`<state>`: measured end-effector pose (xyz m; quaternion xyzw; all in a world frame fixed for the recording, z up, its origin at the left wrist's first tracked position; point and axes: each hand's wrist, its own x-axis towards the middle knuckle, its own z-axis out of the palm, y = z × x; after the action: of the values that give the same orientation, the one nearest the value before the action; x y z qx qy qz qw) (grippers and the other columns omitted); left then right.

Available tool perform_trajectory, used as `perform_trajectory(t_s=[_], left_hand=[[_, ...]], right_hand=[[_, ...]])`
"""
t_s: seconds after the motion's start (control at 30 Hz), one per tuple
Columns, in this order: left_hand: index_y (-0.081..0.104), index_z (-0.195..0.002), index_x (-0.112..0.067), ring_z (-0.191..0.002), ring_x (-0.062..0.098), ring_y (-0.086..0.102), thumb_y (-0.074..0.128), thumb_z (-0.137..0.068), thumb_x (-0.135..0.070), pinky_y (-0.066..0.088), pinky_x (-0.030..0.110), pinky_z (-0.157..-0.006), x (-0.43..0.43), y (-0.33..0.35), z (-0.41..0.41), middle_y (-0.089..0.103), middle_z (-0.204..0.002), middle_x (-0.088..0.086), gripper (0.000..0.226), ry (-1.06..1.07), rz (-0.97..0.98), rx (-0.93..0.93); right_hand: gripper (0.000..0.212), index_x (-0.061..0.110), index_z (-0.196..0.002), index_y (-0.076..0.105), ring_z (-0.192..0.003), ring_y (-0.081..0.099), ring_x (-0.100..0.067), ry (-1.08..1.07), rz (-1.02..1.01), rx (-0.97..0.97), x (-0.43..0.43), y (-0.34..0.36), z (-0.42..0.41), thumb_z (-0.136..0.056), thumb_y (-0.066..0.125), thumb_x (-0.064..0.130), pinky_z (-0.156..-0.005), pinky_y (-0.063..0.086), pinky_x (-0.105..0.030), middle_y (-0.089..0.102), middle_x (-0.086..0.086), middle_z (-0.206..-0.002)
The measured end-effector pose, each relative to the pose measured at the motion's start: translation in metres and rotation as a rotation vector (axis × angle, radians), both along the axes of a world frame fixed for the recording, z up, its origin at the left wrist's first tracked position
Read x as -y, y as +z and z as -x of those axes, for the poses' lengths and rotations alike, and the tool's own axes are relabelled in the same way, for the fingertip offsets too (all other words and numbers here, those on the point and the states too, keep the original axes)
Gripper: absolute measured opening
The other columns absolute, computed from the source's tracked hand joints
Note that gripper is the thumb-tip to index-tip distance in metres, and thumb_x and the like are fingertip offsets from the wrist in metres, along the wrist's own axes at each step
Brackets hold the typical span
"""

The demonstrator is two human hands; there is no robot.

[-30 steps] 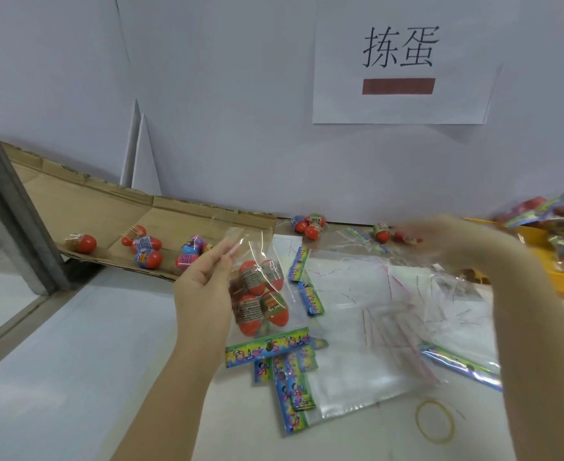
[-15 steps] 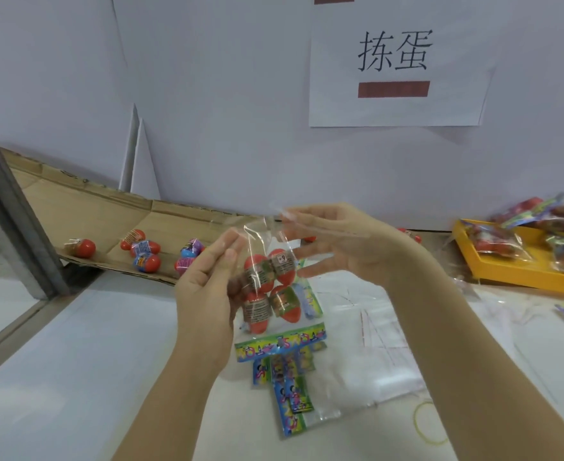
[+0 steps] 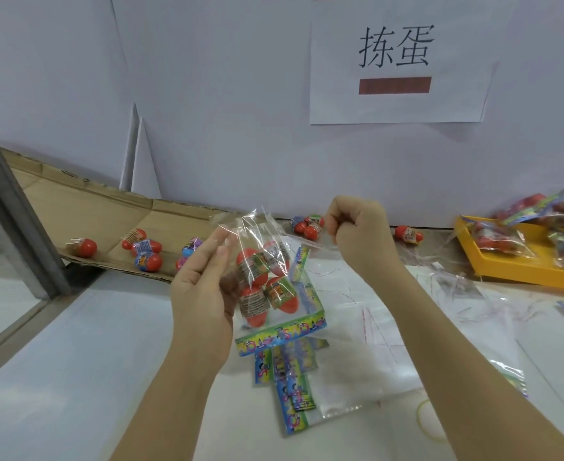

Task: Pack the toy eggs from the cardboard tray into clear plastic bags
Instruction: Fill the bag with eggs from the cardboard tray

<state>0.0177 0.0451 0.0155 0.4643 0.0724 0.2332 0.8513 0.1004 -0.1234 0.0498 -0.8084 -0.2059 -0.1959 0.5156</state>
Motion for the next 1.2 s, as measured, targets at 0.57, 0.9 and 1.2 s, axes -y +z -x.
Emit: perform_trajectory(t_s=[0.57, 0.9, 1.2], left_hand=[[0.073, -0.097, -0.026, -0.072, 0.007, 0.07, 0.052, -0.097, -0.005, 0.058, 0.022, -0.06, 0.0, 0.002, 0.001, 0.075, -0.103, 0.001, 0.029, 0.065, -0.068, 0.002], [0.075, -0.095, -0.028, -0.072, 0.009, 0.068, 0.052, -0.097, -0.006, 0.057, 0.022, -0.058, 0.0, -0.001, 0.0, 0.076, -0.097, -0.003, 0.032, 0.07, -0.117, -0.021], [0.074, -0.102, -0.025, -0.07, 0.008, 0.069, 0.053, -0.095, -0.008, 0.057, 0.022, -0.057, 0.003, 0.001, 0.002, 0.076, -0.1, -0.001, 0.028, 0.001, -0.161, 0.008]], right_hand=[[0.023, 0.036, -0.105, 0.072, -0.093, 0.069, -0.016, 0.29, -0.054, -0.465, 0.086, 0.057, 0.018, -0.087, 0.059, 0.04, -0.079, 0.058, -0.037, 0.069, 0.003, -0.116], [0.035, 0.023, -0.108, 0.073, -0.079, 0.073, -0.024, 0.586, -0.387, -0.621, 0.097, 0.052, 0.004, -0.087, 0.056, 0.045, -0.06, 0.06, -0.037, 0.071, -0.007, -0.112], [0.024, 0.028, -0.093, 0.072, -0.08, 0.072, -0.016, 0.492, 0.07, -0.641, 0.005, 0.008, 0.004, -0.077, 0.071, 0.045, -0.063, 0.057, -0.026, 0.074, 0.006, -0.094]])
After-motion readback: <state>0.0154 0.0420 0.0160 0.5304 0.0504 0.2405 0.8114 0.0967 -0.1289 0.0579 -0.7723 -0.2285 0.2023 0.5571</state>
